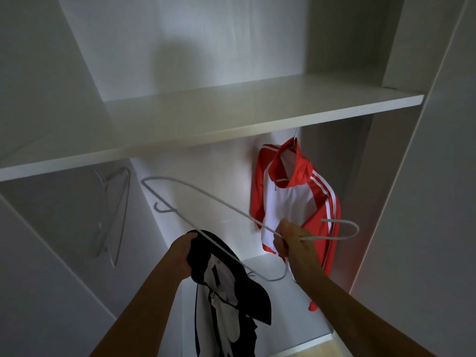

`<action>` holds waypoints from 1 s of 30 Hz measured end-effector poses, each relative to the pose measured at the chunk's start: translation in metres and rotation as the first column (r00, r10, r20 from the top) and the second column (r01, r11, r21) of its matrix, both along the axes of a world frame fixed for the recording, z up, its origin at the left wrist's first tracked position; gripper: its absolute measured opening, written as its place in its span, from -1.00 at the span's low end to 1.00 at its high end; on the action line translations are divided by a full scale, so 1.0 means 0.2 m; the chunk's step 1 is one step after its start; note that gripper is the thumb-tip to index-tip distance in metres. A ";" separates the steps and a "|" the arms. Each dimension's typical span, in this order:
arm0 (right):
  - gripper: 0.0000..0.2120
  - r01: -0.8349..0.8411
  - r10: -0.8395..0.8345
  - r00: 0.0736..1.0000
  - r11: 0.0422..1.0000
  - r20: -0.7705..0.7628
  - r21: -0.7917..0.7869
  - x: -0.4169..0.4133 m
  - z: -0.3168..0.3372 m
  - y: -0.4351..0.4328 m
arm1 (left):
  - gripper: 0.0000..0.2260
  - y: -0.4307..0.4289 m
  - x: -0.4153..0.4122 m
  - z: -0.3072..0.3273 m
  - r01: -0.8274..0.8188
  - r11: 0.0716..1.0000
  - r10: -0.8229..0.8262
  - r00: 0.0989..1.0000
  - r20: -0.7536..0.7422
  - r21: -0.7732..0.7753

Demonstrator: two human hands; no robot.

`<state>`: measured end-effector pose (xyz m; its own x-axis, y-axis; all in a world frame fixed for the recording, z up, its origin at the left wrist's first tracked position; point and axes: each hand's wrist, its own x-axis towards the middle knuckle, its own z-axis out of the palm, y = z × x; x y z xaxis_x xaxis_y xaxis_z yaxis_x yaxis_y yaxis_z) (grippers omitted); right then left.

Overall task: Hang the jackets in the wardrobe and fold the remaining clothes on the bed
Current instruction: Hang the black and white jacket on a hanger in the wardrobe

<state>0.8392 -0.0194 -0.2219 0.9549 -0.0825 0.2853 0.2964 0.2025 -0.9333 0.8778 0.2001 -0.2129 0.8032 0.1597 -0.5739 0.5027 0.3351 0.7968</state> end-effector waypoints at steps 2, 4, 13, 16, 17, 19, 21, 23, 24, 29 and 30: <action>-0.61 -0.040 0.041 0.999 0.994 -0.008 0.106 -0.01 0.03 0.06 | -0.79 -0.02 -0.01 0.00 0.007 1.000 -0.007 1.000 -0.002 -0.003; -0.59 -0.087 0.101 0.994 0.956 -0.033 0.281 0.00 0.04 0.13 | -0.77 -0.04 -0.03 0.00 0.018 1.000 -0.018 1.000 -0.005 -0.013; -0.41 -0.089 0.179 0.972 0.881 -0.152 0.465 0.02 -0.08 0.25 | -0.81 0.12 -0.07 0.06 -0.077 0.997 0.078 0.992 0.099 -0.007; -0.39 -0.131 0.201 0.965 0.927 -0.169 0.351 0.05 -0.09 0.28 | -0.80 0.13 -0.07 0.10 -0.085 0.995 0.090 0.989 0.115 -0.043; -0.40 -0.121 0.173 0.961 0.964 -0.214 0.235 0.05 -0.13 0.29 | -0.77 0.16 -0.05 0.12 -0.111 0.992 0.118 0.984 0.132 -0.062; -0.46 -0.131 0.128 0.943 0.991 -0.306 0.010 0.03 -0.24 0.29 | -0.63 0.26 -0.04 0.17 -0.153 0.976 0.180 0.968 0.176 -0.156; -0.50 -0.177 0.148 0.911 0.983 -0.386 -0.041 0.02 -0.33 0.29 | -0.62 0.37 -0.05 0.20 -0.160 0.969 0.200 0.956 0.215 -0.191; -0.51 -0.199 0.152 0.921 0.975 -0.360 -0.097 0.02 -0.34 0.27 | -0.71 0.42 -0.07 0.21 -0.161 0.982 0.179 0.956 0.234 -0.095; -0.47 -0.224 0.155 0.926 0.959 -0.343 -0.172 0.02 -0.33 0.26 | -0.71 0.42 -0.08 0.20 -0.161 0.986 0.168 0.956 0.241 -0.048; -0.56 -0.356 0.154 0.904 0.789 -0.399 -0.500 -0.01 -0.31 0.18 | -0.75 0.46 -0.09 0.17 -0.179 0.963 0.112 0.946 0.304 0.203; -0.55 -0.359 0.154 0.904 0.779 -0.398 -0.514 -0.01 -0.31 0.18 | -0.76 0.46 -0.09 0.17 -0.166 0.957 0.084 0.942 0.325 0.236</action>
<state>0.8362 0.0160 -0.2848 0.9589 0.2567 -0.1208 -0.0198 -0.3641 -0.9311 0.8590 0.2927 -0.1797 0.8971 0.3787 -0.2274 0.1860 0.1432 0.9721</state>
